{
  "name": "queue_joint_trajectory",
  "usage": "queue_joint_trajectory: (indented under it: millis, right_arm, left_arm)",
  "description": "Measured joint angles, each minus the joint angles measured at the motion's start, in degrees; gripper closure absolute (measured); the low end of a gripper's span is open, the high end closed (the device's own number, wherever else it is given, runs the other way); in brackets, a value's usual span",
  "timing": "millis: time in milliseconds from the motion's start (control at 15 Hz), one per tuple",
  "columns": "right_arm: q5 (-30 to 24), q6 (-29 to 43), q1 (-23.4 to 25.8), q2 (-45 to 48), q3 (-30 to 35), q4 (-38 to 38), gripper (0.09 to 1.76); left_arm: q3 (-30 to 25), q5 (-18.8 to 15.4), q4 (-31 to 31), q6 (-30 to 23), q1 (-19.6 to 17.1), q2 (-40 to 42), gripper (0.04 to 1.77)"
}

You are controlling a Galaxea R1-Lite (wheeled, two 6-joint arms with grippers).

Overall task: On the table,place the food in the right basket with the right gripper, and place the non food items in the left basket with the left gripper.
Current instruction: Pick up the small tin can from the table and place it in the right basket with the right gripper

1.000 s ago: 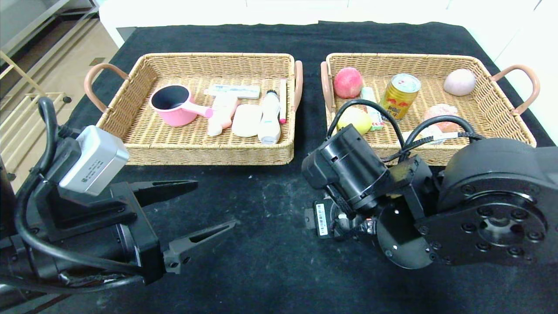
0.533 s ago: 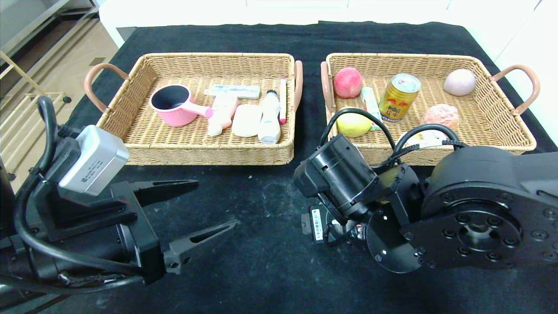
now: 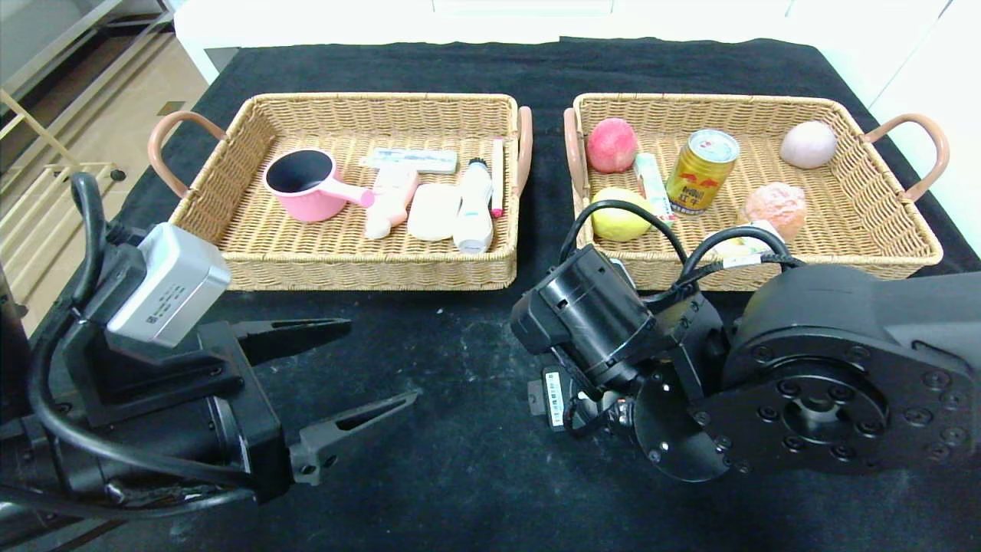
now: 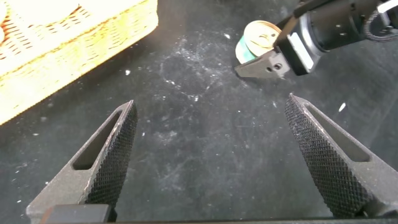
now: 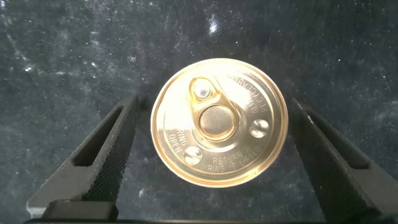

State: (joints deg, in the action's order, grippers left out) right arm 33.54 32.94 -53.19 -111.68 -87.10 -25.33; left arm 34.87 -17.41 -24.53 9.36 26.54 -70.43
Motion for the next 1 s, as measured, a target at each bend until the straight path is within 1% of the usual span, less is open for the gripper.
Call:
queue_joint_trajectory:
  millis: [200,333,400,533,1000]
  right_arm:
    - [0.04,0.00,0.05,-0.20,0.00,0.00,0.14]
    - [-0.02,0.07,0.11,-0.23,0.04,0.06,0.52]
    - [-0.05,0.07,0.13,-0.26,0.11,0.06,0.64]
    - [-0.07,0.11,0.16,-0.26,0.15,0.11,0.68]
    - [-0.16,0.02,0.35,-0.30,0.56,0.48,0.68]
  left_arm:
    - [-0.06,0.02,0.00,-0.05,0.30,-0.05,0.09]
    - [-0.06,0.00,0.05,-0.05,0.35,-0.11,0.09]
    - [-0.06,0.00,0.05,-0.07,0.35,-0.13,0.09]
    - [-0.06,0.02,0.02,-0.09,0.35,-0.24,0.09]
    - [-0.02,-0.09,0.17,-0.16,0.38,-0.52,0.09]
